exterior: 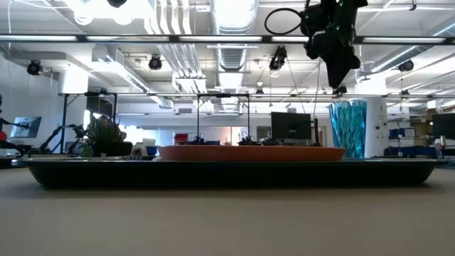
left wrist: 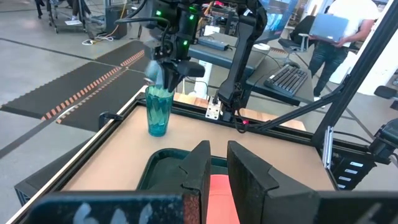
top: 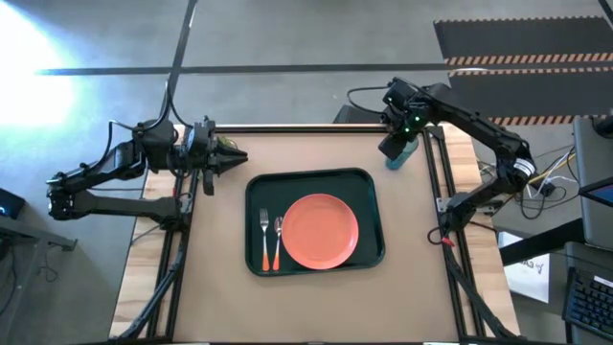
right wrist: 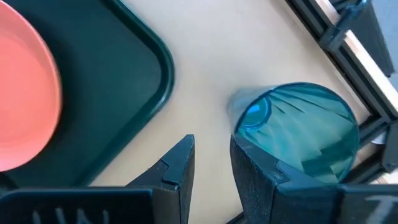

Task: Pick and place plate/cup/fork/spoon on tray
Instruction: Put the blue glass on the black serving tray to the top right of orange plate

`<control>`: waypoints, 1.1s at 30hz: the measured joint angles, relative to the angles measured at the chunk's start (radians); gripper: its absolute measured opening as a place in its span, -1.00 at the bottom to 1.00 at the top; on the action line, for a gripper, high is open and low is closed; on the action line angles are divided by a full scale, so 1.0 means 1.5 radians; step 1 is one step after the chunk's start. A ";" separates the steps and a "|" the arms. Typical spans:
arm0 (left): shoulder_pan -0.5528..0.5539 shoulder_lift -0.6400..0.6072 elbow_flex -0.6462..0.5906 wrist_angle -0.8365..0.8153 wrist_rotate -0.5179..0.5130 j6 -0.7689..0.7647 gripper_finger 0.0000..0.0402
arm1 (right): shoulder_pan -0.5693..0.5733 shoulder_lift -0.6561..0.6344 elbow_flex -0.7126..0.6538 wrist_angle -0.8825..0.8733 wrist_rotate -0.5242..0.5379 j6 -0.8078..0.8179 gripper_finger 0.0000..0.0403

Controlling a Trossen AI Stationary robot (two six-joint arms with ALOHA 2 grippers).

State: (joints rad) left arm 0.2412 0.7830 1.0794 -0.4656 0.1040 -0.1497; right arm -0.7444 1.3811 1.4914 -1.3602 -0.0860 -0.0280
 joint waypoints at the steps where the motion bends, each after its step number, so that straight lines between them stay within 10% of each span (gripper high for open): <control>1: 0.000 0.000 0.000 0.000 0.000 0.000 -0.82 | 0.000 0.001 0.000 -0.002 0.005 0.000 -0.54; 33: 0.000 0.000 0.000 0.000 0.000 -0.001 -0.82 | -0.007 0.043 -0.027 0.008 0.035 0.000 -0.18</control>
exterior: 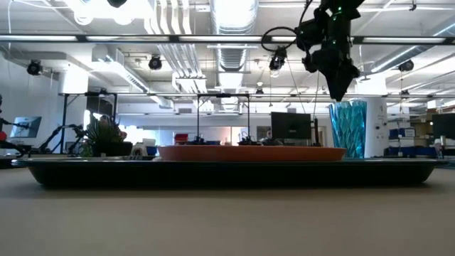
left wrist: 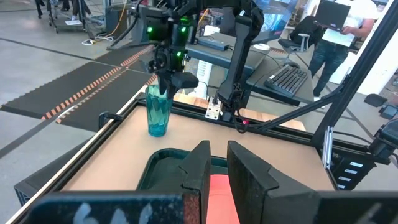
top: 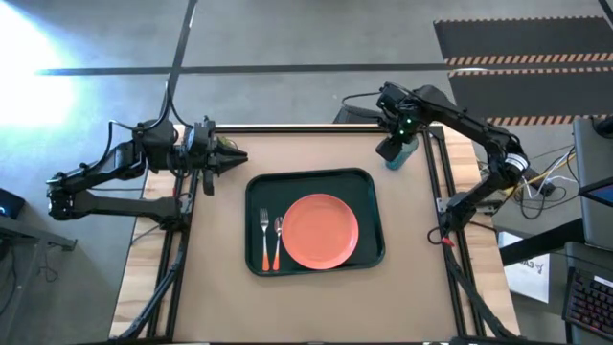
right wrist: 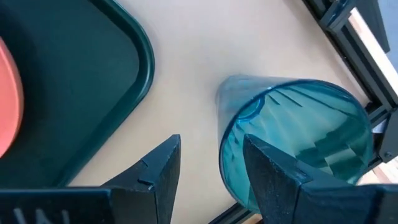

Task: Pick and place plate/cup/fork/spoon on tray
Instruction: Put the blue glass on the black serving tray to the top right of orange plate

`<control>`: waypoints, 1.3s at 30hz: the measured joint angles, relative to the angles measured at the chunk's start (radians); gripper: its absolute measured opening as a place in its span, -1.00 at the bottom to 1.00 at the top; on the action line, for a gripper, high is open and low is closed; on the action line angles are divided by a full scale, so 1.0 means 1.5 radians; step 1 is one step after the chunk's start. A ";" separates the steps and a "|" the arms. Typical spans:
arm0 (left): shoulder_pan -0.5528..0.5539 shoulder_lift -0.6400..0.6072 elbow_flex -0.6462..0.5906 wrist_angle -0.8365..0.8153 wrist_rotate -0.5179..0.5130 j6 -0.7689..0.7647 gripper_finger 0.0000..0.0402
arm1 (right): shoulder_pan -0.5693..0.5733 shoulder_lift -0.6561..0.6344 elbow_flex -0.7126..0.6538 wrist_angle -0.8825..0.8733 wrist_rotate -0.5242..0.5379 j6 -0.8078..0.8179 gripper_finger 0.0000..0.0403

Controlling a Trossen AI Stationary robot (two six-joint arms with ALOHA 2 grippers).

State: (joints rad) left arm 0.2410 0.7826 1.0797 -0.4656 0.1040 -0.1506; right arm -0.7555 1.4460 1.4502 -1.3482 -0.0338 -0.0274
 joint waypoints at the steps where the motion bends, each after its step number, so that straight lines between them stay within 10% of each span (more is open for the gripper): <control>1: 0.000 0.000 0.000 0.000 0.000 0.000 -0.82 | 0.000 0.006 0.000 0.000 0.000 -0.001 -0.18; 19: 0.000 -0.003 0.000 0.000 0.000 0.000 -0.82 | 0.000 0.082 0.000 0.000 0.000 -0.027 -0.29; 31: 0.000 -0.004 0.000 0.000 0.000 0.000 -0.82 | 0.000 0.084 0.000 0.000 0.002 -0.033 -0.91; 39: 0.000 -0.004 0.000 0.000 0.000 0.000 -0.82 | 0.006 0.073 0.000 0.002 0.008 -0.028 -0.96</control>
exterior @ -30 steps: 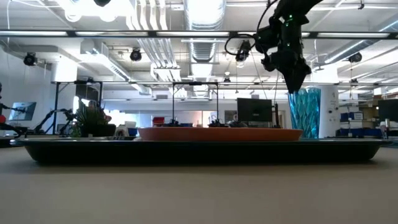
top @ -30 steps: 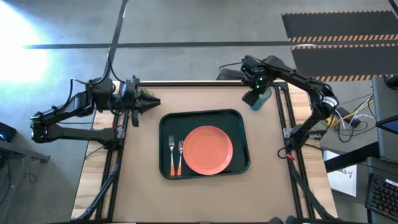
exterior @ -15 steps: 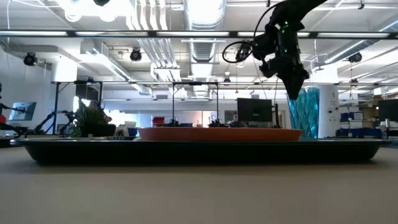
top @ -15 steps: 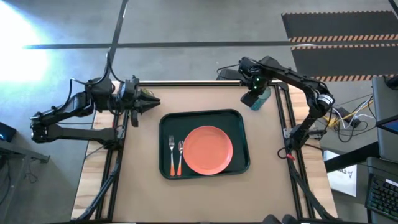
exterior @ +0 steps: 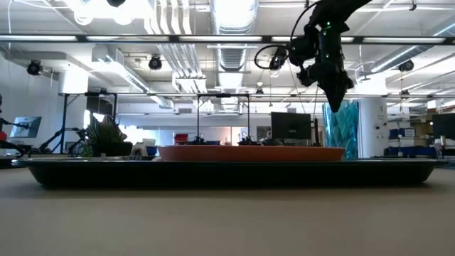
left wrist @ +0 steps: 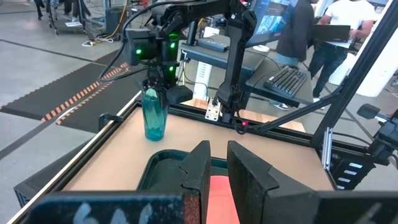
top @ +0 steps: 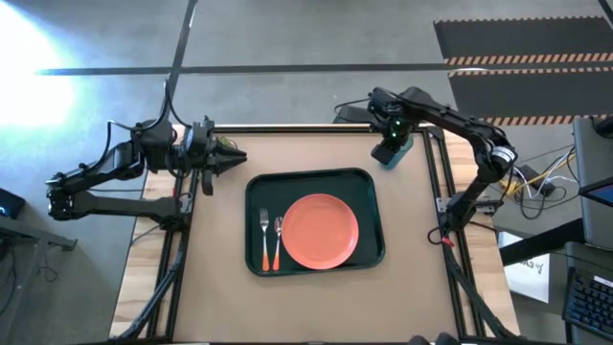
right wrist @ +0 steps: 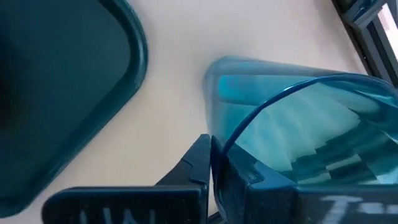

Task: Pick and place plate/cup/fork/spoon on tray
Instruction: Put the blue glass on the black serving tray to the top right of orange plate

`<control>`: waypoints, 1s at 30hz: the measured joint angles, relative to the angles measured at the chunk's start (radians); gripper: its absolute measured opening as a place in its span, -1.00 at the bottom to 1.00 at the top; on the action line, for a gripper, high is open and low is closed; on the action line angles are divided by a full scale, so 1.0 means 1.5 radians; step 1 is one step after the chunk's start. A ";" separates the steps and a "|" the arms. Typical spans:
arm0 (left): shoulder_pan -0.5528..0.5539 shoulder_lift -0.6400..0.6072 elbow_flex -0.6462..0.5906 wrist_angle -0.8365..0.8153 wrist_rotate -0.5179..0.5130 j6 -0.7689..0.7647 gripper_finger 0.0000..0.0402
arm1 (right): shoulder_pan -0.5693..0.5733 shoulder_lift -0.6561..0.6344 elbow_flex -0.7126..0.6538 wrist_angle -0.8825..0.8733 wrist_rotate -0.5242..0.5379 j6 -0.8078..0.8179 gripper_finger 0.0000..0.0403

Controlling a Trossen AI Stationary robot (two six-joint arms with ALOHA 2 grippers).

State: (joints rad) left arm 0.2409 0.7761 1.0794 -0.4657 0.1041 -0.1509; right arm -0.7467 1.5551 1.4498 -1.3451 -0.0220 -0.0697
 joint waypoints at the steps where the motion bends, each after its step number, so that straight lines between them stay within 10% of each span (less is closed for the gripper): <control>1: 0.000 0.000 0.000 -0.001 0.000 0.000 -0.82 | 0.003 -0.007 0.000 -0.001 -0.001 0.004 -0.96; 17: 0.000 0.000 0.000 -0.015 0.000 0.000 -0.82 | 0.177 -0.160 0.056 -0.004 -0.020 0.153 -0.96; 30: 0.000 0.000 0.000 -0.015 0.000 0.000 -0.82 | 0.291 -0.048 0.056 0.017 -0.020 0.173 -0.96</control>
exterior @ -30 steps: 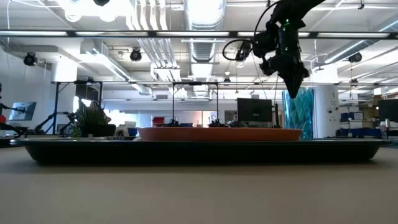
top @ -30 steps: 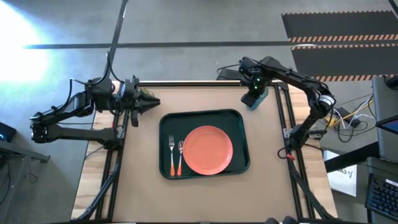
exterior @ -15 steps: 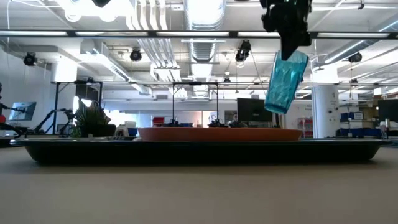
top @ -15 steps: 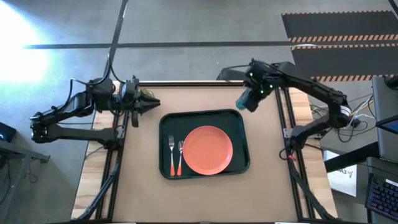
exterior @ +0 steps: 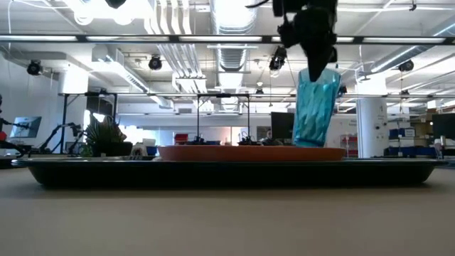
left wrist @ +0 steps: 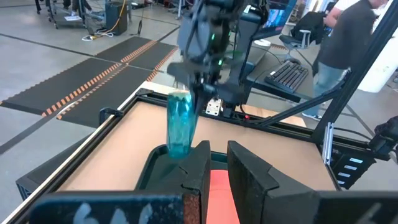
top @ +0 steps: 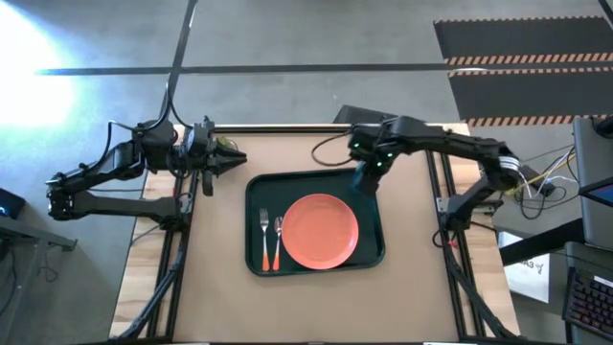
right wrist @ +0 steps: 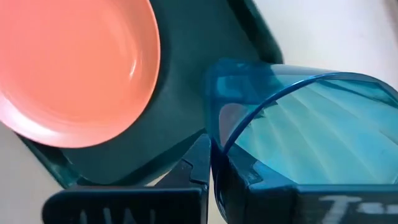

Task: Pick and place plate/cup/fork/spoon on tray
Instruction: Put the blue glass on the black serving tray to the top right of orange plate

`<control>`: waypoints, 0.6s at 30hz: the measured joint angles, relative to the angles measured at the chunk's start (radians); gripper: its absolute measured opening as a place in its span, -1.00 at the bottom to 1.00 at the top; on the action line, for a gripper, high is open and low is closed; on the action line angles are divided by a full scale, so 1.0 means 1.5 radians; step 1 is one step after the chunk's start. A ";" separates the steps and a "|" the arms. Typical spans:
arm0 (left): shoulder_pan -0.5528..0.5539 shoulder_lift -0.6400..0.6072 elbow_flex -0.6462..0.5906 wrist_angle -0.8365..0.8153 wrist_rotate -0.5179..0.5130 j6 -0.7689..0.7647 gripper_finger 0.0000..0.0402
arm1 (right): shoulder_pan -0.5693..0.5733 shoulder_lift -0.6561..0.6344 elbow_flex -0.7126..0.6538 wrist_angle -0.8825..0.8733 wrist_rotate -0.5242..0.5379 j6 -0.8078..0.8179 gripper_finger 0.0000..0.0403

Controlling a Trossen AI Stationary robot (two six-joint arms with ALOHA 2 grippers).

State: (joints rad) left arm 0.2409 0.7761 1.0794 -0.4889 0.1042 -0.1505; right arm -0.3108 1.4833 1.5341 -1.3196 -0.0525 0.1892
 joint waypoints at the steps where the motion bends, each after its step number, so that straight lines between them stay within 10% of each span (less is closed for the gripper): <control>1: 0.000 0.000 0.000 0.000 0.000 0.000 -0.82 | 0.001 0.012 0.000 0.004 0.000 -0.005 -0.96; 18: 0.000 0.000 0.000 -0.026 0.000 0.000 -0.82 | 0.015 0.115 0.001 0.058 -0.031 -0.046 -0.96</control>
State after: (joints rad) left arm 0.2409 0.7765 1.0794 -0.5278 0.1043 -0.1509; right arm -0.2878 1.6550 1.5361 -1.2326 -0.0986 0.1206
